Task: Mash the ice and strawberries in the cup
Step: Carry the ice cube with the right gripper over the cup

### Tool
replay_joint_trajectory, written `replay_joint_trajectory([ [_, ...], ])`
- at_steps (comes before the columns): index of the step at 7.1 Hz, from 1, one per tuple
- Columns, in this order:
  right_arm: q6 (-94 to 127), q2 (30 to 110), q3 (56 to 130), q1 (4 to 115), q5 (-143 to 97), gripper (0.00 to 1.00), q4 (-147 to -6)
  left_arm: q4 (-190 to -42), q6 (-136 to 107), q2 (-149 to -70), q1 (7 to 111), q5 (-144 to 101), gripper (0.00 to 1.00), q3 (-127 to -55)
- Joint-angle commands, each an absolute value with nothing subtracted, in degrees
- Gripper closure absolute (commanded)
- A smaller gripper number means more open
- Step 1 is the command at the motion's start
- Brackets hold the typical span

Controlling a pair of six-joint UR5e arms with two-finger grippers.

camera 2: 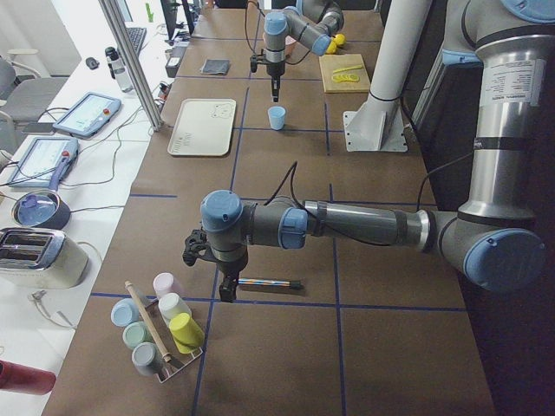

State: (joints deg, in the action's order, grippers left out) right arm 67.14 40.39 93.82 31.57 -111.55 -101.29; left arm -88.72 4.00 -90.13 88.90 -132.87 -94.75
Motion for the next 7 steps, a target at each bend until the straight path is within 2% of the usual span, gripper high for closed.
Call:
replay_joint_trajectory([
  [1,66.80,39.72,90.19,30.94,-110.13,1.00,-99.50,-88.86,4.04,-90.09,88.86,-132.89,0.00,-94.40],
  [4,66.80,40.08,89.21,30.06,-110.30,1.00,-99.32,-88.59,3.78,-90.53,87.45,-130.36,0.00,-93.96],
  [5,66.80,40.08,89.30,30.06,-110.65,0.97,-99.40,-88.68,3.61,-90.53,87.45,-129.82,0.00,-93.87],
  [6,66.97,39.99,89.38,30.06,-110.74,0.84,-99.40,-88.94,4.04,-90.01,87.45,-130.08,0.00,-93.87],
  [7,67.15,39.99,89.47,30.06,-110.83,0.62,-99.49,-88.95,4.04,-89.83,87.45,-130.17,0.00,-93.95],
])
